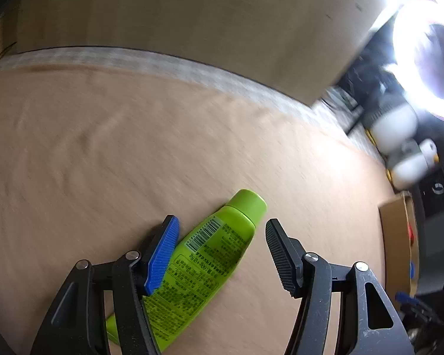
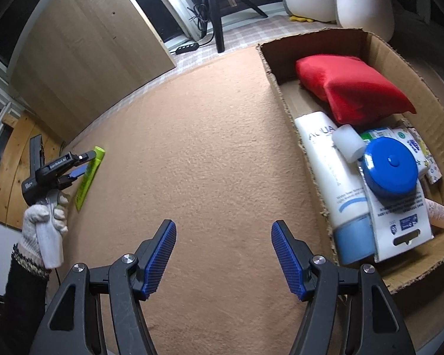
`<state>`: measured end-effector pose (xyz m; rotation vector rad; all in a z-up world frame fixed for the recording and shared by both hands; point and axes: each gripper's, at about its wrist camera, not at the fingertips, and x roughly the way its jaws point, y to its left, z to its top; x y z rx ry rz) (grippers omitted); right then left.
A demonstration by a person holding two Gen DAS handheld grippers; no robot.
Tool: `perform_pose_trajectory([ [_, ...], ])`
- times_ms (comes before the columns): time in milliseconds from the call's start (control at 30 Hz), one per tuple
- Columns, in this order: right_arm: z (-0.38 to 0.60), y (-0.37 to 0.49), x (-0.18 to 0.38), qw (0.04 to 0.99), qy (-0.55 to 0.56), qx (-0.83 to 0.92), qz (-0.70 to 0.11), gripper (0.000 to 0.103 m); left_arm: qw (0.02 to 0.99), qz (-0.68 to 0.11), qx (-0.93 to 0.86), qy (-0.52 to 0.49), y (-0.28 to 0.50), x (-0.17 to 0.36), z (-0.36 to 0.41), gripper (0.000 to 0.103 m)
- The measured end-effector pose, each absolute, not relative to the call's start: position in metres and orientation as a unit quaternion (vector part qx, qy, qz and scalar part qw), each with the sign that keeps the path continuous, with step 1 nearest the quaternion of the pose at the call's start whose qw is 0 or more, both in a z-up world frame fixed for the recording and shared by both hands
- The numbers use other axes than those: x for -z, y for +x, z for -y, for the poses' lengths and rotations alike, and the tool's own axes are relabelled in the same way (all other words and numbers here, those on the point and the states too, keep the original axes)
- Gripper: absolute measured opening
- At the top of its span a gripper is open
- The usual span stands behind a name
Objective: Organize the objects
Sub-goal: 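Close the left gripper on the lime-green tube, then close the right gripper on the tube's cap end while the left gripper regrips its crimped end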
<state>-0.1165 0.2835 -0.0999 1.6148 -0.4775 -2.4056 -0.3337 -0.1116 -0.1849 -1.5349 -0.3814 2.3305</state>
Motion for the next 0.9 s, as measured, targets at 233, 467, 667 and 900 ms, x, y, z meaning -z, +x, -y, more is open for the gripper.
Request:
perform_pose_trajectory([
  [233, -0.274, -0.118, 0.1, 0.127, 0.547, 0.812, 0.16, 0.063, 0.207, 0.112, -0.806, -0.543, -0.282, 0.188, 0.055, 0.058],
  [467, -0.276, -0.113, 0.099, 0.146, 0.545, 0.809, 0.165, 0.063, 0.278, 0.05, -0.79, -0.544, -0.211, 0.186, -0.017, 0.058],
  [667, -0.279, -0.106, 0.098, 0.164, 0.548, 0.802, 0.172, 0.063, 0.323, -0.019, -0.778, -0.539, -0.163, 0.18, -0.068, 0.06],
  [900, -0.268, -0.109, 0.09, 0.21, 0.546, 0.797, 0.151, 0.063, 0.306, -0.003, -0.796, -0.522, -0.133, 0.15, -0.049, 0.06],
])
